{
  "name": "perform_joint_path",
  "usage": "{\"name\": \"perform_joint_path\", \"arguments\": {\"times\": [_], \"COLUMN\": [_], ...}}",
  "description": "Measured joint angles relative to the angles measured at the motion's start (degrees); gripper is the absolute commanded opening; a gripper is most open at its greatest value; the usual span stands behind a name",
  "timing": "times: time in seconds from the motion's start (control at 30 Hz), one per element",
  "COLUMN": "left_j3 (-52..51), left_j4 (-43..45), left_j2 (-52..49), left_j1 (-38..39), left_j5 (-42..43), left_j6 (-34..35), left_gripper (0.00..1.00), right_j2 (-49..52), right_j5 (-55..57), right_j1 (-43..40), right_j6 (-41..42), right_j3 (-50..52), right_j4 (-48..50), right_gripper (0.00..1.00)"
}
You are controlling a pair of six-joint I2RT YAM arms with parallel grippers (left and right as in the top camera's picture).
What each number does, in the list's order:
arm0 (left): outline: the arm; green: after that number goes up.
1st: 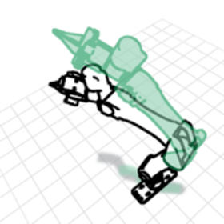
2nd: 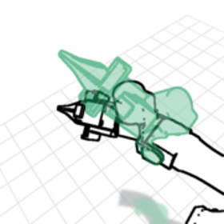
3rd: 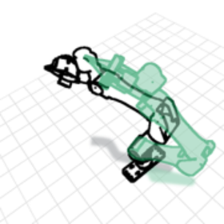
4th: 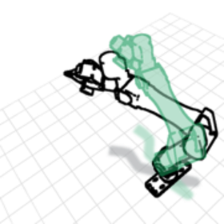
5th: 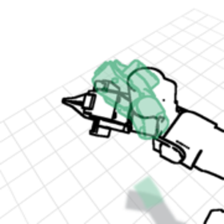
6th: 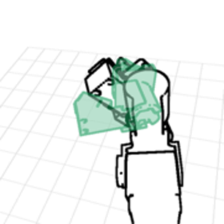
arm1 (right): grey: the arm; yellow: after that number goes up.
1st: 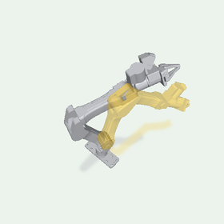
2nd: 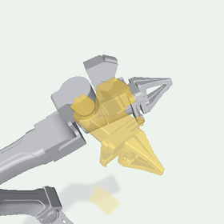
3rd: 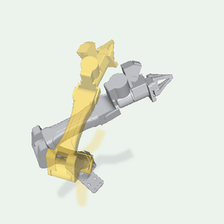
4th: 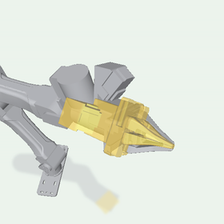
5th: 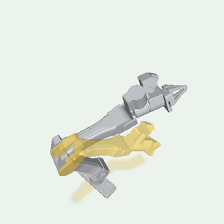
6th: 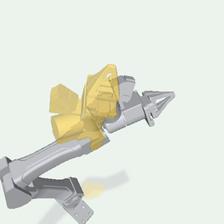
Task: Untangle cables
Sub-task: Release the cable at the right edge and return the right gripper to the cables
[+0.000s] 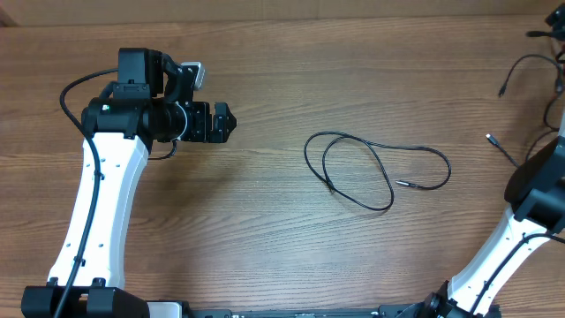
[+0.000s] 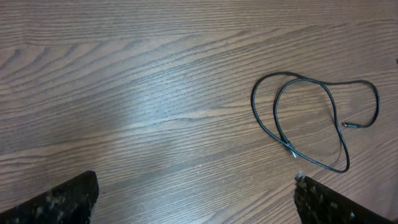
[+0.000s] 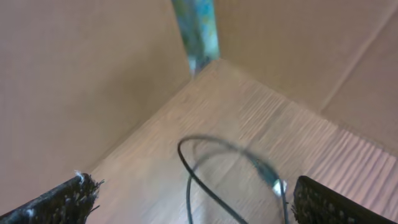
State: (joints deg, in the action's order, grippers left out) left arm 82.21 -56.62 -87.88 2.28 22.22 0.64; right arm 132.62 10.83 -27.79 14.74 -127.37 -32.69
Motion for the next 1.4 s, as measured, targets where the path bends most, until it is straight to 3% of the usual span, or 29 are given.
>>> {"name": "perform_joint_path", "arguments": {"times": [0.27, 0.47, 0.7, 1.1, 1.4], "left_j3": [0.0, 0.0, 0.0, 0.0, 0.0], "left_j4": [0.0, 0.0, 0.0, 0.0, 0.0], "left_j2": [0.0, 0.0, 0.0, 0.0, 0.0], "left_j1": [0.0, 0.0, 0.0, 0.0, 0.0], "left_j5": [0.0, 0.0, 0.0, 0.0, 0.0], "left_j6": [0.0, 0.0, 0.0, 0.0, 0.0], "left_gripper": [1.00, 1.00, 1.00, 1.00, 1.00], "right_j2": [0.0, -3.8, -13.6, -14.9, -14.9], "right_j5": [-9.4, -22.4, -33.8, -37.2, -35.6], "right_j1": [0.3, 1.7, 5.2, 14.0, 21.7], "right_j6": [0.0, -2.1, -4.1, -11.4, -13.4], "right_j3": [0.1, 0.2, 0.1, 0.1, 0.1], "right_j4": [-8.5, -16.9, -38.2, -63.1, -64.4], "right_gripper": [1.00, 1.00, 1.00, 1.00, 1.00]}}
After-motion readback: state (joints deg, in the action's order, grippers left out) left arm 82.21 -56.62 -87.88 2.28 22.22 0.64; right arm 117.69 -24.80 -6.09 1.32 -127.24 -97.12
